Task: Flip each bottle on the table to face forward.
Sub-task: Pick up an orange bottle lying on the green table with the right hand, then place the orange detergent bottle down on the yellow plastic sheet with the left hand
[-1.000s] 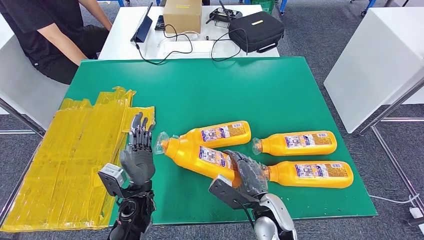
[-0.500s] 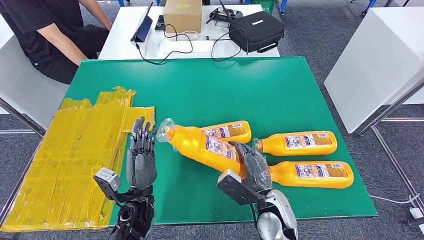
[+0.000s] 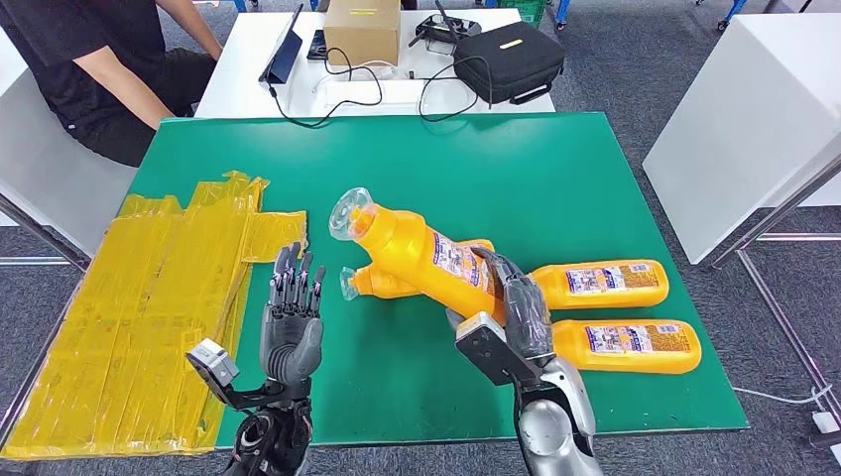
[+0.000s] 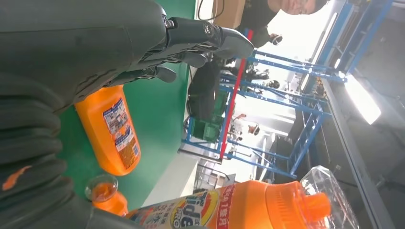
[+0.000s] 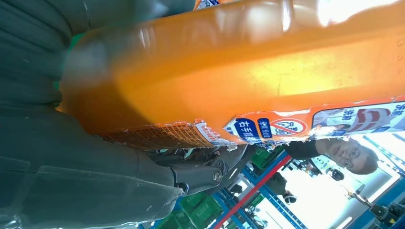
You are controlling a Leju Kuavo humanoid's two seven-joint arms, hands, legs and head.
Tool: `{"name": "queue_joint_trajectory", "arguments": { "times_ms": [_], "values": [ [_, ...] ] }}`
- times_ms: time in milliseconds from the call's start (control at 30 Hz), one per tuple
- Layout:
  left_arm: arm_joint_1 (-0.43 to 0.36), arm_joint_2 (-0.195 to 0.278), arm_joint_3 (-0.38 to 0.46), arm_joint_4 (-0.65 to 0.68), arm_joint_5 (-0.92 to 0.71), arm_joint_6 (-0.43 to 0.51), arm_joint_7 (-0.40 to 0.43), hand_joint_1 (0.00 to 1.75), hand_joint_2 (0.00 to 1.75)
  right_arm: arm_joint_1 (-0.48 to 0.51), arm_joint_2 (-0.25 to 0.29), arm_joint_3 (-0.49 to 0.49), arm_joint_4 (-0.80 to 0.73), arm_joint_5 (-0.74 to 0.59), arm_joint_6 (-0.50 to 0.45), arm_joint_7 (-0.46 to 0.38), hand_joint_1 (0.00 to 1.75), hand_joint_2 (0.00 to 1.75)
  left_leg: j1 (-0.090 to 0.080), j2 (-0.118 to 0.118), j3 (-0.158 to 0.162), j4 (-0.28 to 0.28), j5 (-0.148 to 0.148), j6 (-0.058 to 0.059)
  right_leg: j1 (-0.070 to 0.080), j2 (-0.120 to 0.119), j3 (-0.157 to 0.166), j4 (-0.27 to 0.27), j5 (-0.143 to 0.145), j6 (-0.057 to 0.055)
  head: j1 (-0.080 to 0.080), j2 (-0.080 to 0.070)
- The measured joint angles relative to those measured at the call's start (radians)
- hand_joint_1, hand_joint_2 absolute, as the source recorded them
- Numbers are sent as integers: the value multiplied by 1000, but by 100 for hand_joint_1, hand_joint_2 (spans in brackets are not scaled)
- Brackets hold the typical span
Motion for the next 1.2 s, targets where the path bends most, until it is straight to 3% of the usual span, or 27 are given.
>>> {"name": "queue_joint_trajectory", "arguments": {
  "times_ms": [267, 633, 1200],
  "values": [
    [-7, 0, -13, 25, 19, -41, 0, 0, 175, -26, 9, 56, 18, -10, -8, 6, 175, 175, 0, 0, 0, 0, 0, 0, 0, 0, 0, 0, 0, 0, 0, 0],
    [-26, 0, -17, 79, 34, -67, 0, 0, 175, -97, 81, 223, 197, 15, -62, 47, 175, 175, 0, 0, 0, 0, 1, 0, 0, 0, -1, 0, 0, 0, 0, 0],
    [-27, 1, -16, 93, 50, -38, 0, 0, 175, -166, 80, 398, 438, -32, -105, 84, 175, 175, 0, 0, -1, 0, 1, 0, 0, 0, -1, 0, 0, 0, 0, 0]
  ]
}}
